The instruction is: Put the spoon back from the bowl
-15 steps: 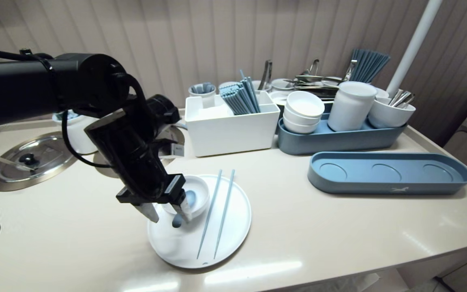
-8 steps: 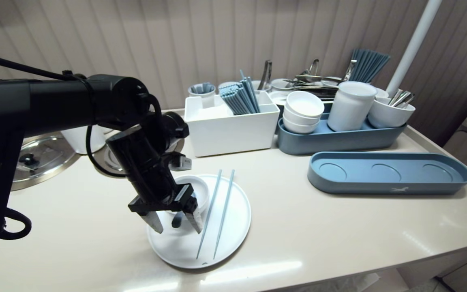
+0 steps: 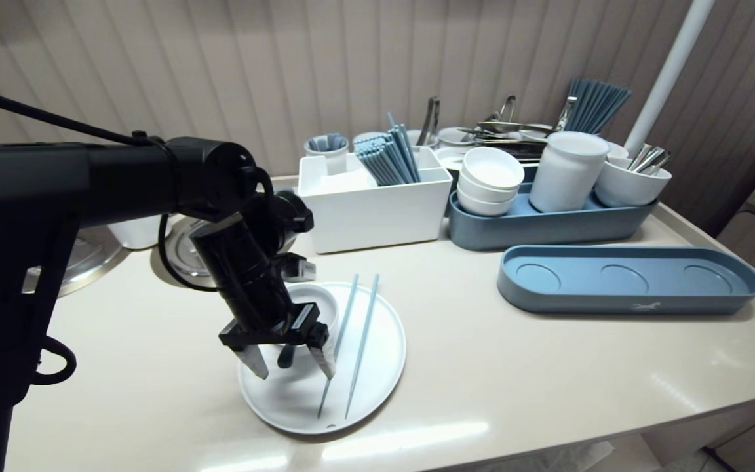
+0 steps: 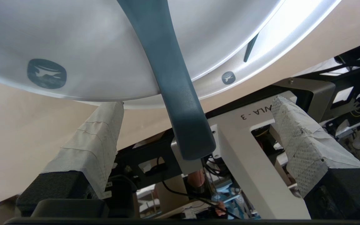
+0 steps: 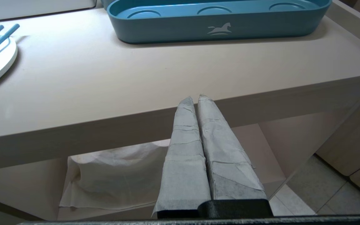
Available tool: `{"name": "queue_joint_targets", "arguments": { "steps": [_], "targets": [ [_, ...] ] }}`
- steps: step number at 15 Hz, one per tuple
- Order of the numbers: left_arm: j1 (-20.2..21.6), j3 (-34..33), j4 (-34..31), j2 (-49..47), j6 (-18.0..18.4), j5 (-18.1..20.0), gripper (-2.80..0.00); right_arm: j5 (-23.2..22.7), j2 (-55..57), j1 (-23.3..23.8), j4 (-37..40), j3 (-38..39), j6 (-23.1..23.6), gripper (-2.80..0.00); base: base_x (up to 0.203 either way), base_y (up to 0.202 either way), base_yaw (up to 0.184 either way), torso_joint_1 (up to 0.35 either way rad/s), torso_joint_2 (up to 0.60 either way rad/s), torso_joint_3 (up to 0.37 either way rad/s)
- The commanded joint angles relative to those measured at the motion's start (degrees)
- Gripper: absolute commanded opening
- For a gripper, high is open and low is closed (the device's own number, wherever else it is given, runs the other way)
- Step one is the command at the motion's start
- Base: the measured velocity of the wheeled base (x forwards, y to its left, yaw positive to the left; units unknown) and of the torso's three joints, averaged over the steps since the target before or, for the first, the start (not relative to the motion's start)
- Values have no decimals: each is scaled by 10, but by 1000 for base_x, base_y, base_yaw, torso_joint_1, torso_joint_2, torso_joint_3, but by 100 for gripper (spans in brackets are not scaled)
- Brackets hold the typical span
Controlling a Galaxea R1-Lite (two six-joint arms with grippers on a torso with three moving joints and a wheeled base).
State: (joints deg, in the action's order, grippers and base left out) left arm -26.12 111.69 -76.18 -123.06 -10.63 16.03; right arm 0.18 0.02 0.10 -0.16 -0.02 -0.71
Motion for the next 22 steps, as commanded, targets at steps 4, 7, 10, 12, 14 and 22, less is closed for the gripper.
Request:
{"name": "queue_joint_targets", "arguments": {
  "steps": [4, 7, 10, 12, 14, 22],
  "targets": [
    [0, 0, 0, 5, -2, 0, 0, 0, 0, 0, 0, 0, 0, -280, 0, 0, 0, 0, 0, 0],
    [0, 0, 0, 11, -2, -2, 0, 0, 0, 0, 0, 0, 0, -280, 0, 0, 0, 0, 0, 0],
    [1, -1, 0, 12, -4, -3, 0, 0, 1, 0, 0, 0, 0, -280, 0, 0, 0, 0, 0, 0],
    [1, -1, 0, 11, -7, -2, 0, 0, 1, 0, 0, 0, 0, -280, 0, 0, 0, 0, 0, 0],
    [0, -1, 0, 11, -8, -2, 0, 0, 1, 0, 0, -1, 0, -280, 0, 0, 0, 0, 0, 0],
    [1, -1, 0, 10, -10, -4, 0, 0, 0, 0, 0, -1, 0, -280, 0, 0, 0, 0, 0, 0]
  ]
}}
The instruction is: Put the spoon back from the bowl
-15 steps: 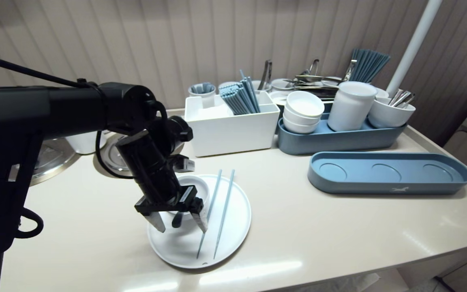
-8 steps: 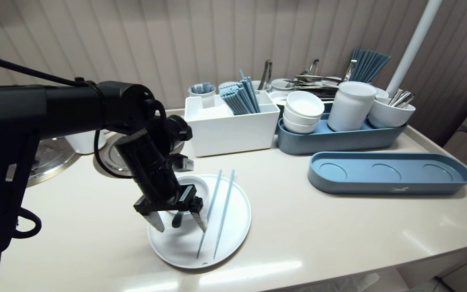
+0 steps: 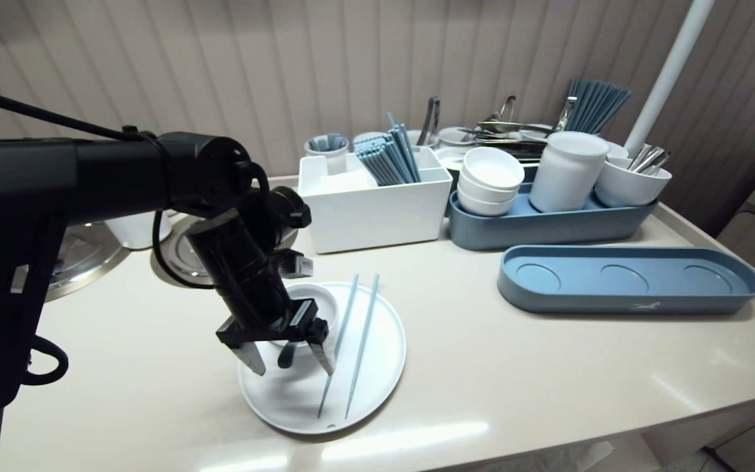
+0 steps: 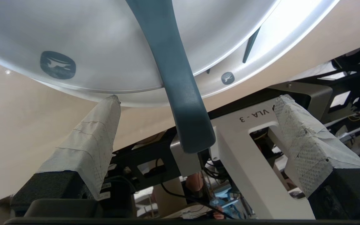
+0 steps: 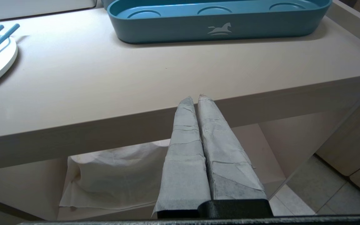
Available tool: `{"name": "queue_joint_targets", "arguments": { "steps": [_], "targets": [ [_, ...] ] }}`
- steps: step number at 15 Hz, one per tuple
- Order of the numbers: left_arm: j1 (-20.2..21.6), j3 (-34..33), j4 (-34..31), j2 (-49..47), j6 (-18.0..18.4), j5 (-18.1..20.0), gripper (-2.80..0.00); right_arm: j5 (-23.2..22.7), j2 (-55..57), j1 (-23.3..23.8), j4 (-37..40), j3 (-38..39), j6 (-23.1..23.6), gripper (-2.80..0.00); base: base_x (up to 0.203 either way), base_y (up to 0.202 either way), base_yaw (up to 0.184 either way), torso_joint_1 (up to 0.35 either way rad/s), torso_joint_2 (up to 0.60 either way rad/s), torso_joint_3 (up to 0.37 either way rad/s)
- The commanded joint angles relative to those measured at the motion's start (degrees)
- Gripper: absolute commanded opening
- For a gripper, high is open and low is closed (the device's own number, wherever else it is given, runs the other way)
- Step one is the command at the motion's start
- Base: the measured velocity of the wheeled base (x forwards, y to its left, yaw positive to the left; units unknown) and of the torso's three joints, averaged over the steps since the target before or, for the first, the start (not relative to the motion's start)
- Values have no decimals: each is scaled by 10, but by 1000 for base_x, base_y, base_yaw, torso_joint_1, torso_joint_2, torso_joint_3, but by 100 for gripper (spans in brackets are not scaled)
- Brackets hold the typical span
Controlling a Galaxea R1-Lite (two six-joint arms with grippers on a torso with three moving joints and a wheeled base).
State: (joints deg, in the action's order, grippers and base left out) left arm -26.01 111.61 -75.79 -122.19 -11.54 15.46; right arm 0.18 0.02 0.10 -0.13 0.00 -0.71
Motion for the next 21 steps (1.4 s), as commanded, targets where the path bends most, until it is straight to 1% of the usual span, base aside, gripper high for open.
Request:
{"name": "queue_joint_targets", "arguments": {
  "steps": [1, 3, 9, 12, 21],
  "targets": [
    [0, 0, -4, 3, -1, -3, 0, 0, 0, 0, 0, 0, 0, -280, 0, 0, 0, 0, 0, 0],
    [0, -3, -4, 6, 0, -17, 0, 0, 0, 0, 0, 0, 0, -280, 0, 0, 0, 0, 0, 0],
    [0, -3, 13, 0, -2, -20, 0, 0, 0, 0, 0, 0, 0, -280, 0, 0, 0, 0, 0, 0],
    [0, -3, 27, -12, -15, -58, 0, 0, 0, 0, 0, 0, 0, -280, 0, 0, 0, 0, 0, 0],
    [-1, -3, 28, 1, -16, -61, 0, 0, 1, 0, 0, 0, 0, -280, 0, 0, 0, 0, 0, 0]
  ]
}}
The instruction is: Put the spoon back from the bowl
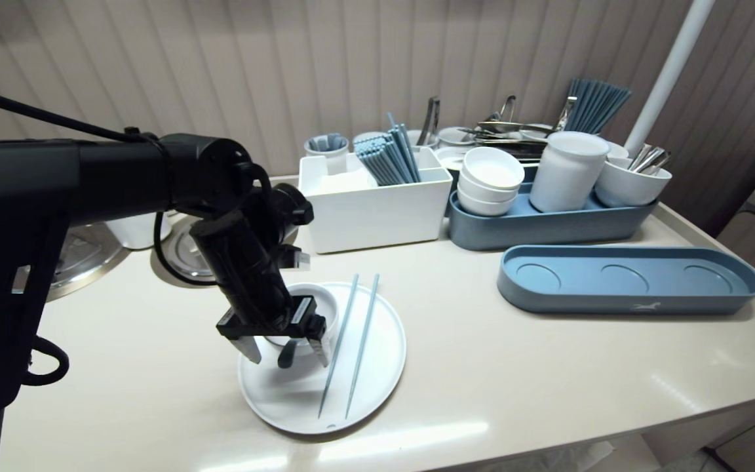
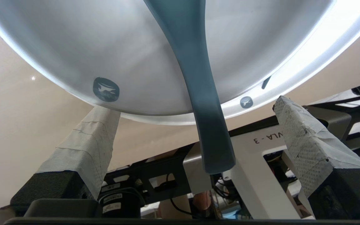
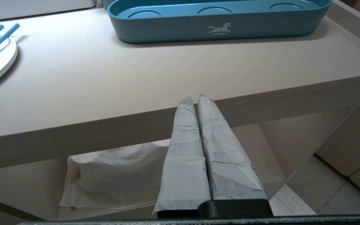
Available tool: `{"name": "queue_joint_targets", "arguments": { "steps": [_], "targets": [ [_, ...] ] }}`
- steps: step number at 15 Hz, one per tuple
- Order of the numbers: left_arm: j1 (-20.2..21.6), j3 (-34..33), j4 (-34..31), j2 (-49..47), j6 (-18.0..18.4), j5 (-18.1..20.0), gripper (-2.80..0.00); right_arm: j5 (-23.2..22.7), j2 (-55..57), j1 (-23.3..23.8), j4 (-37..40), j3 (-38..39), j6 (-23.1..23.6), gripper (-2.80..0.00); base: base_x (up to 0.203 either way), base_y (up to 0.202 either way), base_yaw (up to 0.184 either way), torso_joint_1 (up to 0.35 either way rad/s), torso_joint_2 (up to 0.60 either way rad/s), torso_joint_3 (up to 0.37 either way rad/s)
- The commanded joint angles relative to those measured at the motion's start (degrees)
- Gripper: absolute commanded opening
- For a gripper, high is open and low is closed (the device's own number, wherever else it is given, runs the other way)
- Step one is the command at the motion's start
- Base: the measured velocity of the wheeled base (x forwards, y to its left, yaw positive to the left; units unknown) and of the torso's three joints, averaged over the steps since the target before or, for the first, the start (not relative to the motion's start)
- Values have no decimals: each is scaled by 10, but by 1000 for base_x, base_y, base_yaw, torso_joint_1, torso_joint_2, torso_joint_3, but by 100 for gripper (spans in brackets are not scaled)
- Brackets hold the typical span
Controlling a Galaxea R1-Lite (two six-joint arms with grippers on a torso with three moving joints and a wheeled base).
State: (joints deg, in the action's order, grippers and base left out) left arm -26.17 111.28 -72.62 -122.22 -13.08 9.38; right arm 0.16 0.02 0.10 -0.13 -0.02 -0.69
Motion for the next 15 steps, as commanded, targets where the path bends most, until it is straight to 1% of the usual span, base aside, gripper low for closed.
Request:
{"name": "queue_joint_targets", "arguments": {
  "steps": [1, 6, 7, 9, 15],
  "targets": [
    [0, 0, -4, 1, -1, 0, 0, 0, 1, 0, 0, 0, 0, -280, 0, 0, 0, 0, 0, 0],
    [1, 0, -4, 2, -1, -1, 0, 0, 1, 0, 0, 0, 0, -280, 0, 0, 0, 0, 0, 0],
    [1, -1, -4, 2, -3, -1, -280, 0, 0, 0, 0, 0, 0, -280, 0, 0, 0, 0, 0, 0],
    [1, -1, -4, 1, -11, -2, -280, 0, 0, 0, 0, 0, 0, -280, 0, 0, 0, 0, 0, 0],
    [1, -2, -7, 3, -11, -2, -280, 0, 1, 0, 0, 0, 0, -280, 0, 0, 0, 0, 0, 0]
  ]
}}
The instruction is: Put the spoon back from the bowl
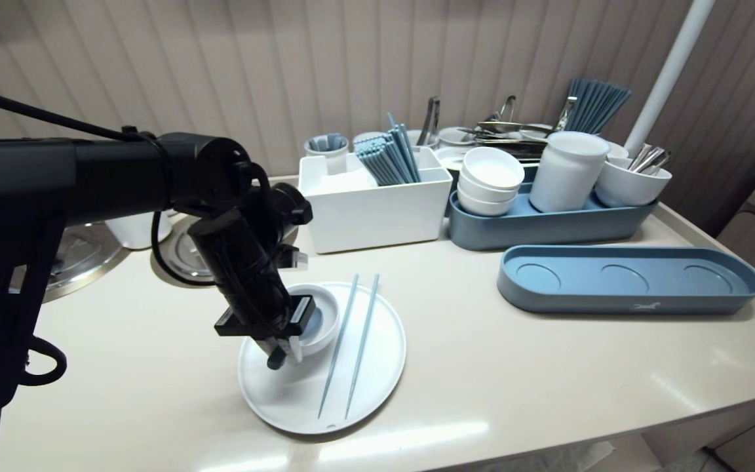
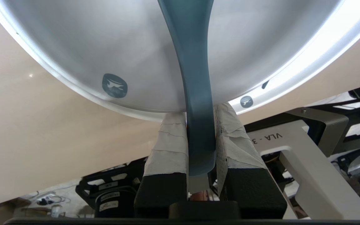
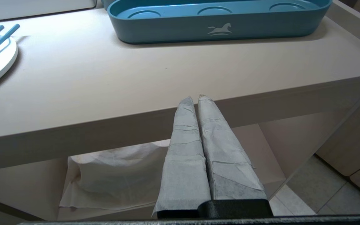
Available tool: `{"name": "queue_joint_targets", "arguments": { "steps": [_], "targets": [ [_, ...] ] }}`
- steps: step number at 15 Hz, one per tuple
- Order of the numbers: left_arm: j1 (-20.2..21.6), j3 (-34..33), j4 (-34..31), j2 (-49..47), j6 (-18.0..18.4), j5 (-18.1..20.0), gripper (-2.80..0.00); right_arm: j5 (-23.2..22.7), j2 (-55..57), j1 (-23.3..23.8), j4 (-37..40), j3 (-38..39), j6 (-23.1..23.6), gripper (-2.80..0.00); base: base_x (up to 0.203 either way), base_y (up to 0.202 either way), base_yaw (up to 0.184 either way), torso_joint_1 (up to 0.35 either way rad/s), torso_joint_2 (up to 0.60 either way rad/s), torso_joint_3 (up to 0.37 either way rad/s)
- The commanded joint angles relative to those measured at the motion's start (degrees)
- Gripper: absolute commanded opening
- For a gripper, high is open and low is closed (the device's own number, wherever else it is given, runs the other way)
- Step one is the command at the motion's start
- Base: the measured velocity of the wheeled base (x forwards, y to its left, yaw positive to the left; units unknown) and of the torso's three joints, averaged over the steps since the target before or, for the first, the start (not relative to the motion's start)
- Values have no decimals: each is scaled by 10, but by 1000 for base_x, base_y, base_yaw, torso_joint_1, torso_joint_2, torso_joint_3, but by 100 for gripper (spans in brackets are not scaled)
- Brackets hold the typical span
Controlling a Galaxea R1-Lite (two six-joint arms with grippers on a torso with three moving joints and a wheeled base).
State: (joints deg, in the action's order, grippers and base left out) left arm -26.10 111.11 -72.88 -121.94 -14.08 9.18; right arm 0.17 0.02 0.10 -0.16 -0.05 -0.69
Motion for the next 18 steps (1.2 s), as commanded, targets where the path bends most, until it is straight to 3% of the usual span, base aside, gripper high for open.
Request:
{"name": "queue_joint_targets", "arguments": {
  "steps": [1, 5, 10, 14, 18],
  "targets": [
    [0, -1, -5, 3, -1, 0, -280, 0, 1, 0, 0, 0, 0, -280, 0, 0, 0, 0, 0, 0],
    [-2, -2, -6, 35, -1, 5, -280, 0, 0, 0, 0, 0, 0, -280, 0, 0, 0, 0, 0, 0],
    [-30, -2, 1, 148, -4, 2, -280, 0, 1, 0, 0, 0, 0, -280, 0, 0, 0, 0, 0, 0],
    [-29, -26, 87, 188, -11, -7, -280, 0, 0, 0, 0, 0, 0, -280, 0, 0, 0, 0, 0, 0],
    [-28, -28, 113, 184, -39, -29, -280, 0, 0, 0, 0, 0, 0, -280, 0, 0, 0, 0, 0, 0]
  ]
}}
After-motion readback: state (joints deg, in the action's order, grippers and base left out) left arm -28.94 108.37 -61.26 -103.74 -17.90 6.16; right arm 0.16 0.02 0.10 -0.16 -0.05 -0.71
